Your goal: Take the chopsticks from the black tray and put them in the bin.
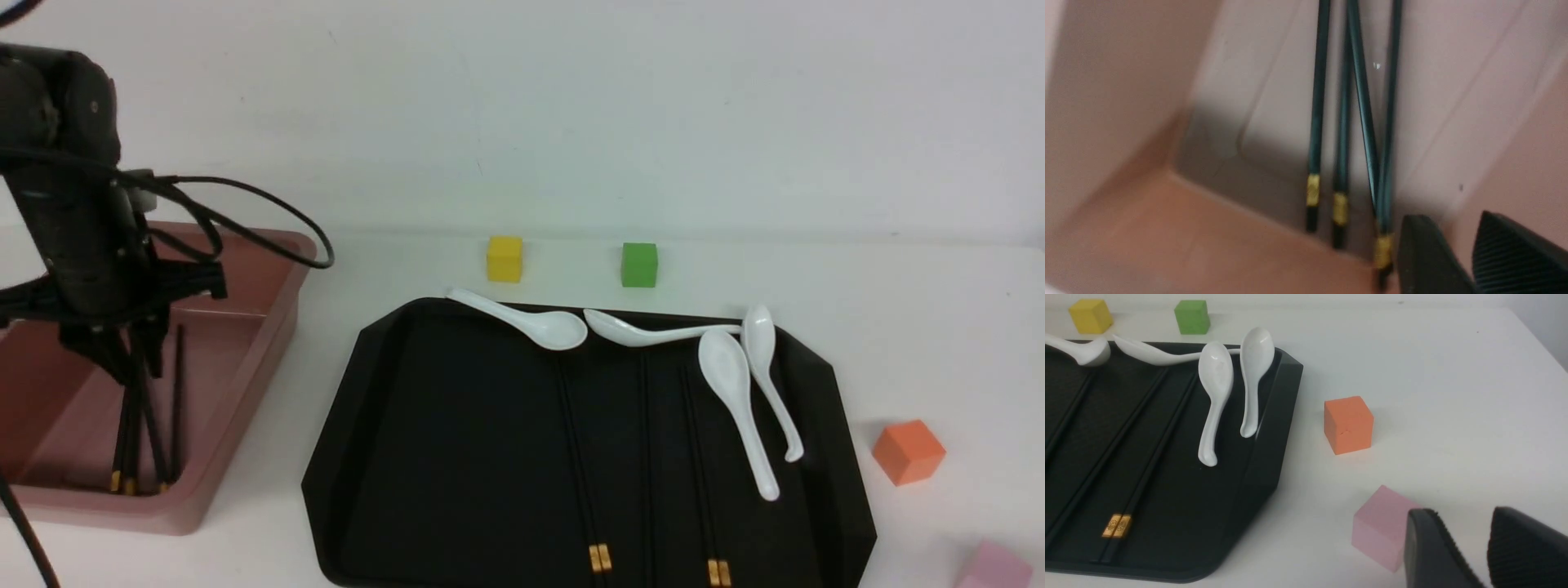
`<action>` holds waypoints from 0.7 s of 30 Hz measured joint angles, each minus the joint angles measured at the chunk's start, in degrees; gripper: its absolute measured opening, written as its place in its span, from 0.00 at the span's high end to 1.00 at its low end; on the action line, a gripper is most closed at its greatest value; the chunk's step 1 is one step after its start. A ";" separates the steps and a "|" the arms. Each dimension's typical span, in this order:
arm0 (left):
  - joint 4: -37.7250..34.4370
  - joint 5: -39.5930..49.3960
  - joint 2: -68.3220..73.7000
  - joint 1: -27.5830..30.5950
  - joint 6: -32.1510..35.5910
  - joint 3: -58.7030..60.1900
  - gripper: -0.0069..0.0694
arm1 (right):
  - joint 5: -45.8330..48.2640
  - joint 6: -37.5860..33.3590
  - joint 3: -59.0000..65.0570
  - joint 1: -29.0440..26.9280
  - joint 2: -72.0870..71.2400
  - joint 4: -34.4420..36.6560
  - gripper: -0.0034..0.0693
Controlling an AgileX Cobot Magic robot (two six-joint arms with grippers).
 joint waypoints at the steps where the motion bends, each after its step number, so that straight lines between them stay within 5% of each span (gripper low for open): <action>1: -0.06 0.61 -1.05 0.00 0.49 0.06 0.75 | 0.00 0.00 0.00 0.00 0.00 0.00 0.62; 5: -1.33 1.96 -7.69 0.00 1.49 0.06 0.93 | 0.00 0.00 0.00 0.00 0.00 0.06 0.62; 11: -9.81 2.19 -20.90 0.00 7.06 5.25 0.93 | 0.00 0.00 0.00 0.00 0.00 0.06 0.62; 21: -26.19 -6.23 -54.85 0.00 17.29 34.35 0.93 | 0.00 0.00 0.00 0.00 0.00 0.06 0.62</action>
